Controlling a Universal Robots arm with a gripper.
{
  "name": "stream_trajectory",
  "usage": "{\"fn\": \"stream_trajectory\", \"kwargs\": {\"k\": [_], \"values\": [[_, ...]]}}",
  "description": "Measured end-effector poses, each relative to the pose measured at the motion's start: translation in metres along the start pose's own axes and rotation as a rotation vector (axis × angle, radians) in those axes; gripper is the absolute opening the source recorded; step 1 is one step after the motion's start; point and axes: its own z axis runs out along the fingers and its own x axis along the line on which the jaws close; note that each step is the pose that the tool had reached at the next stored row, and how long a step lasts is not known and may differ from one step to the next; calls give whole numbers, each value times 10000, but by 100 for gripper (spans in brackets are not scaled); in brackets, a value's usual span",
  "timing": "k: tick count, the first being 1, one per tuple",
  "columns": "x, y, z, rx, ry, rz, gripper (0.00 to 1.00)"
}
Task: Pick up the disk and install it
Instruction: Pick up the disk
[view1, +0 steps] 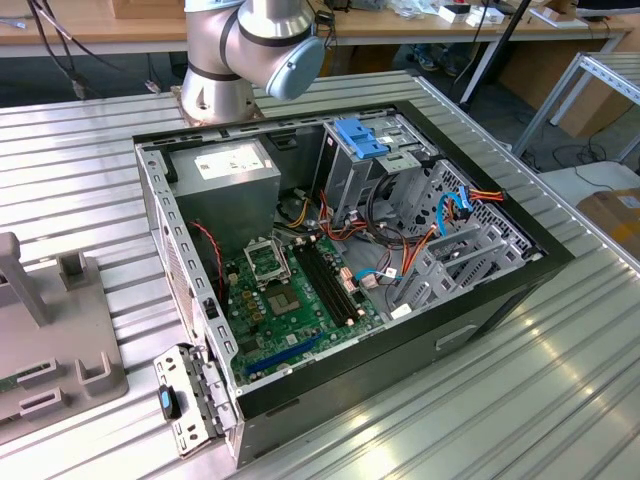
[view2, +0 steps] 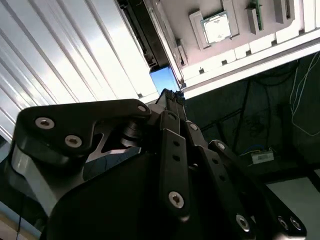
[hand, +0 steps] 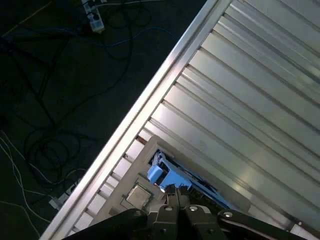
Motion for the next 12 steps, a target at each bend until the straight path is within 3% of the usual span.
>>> {"fn": "stream_trajectory", "kwargs": {"k": [12], "values": [[0,0,0,-1,1,-40,11]]}}
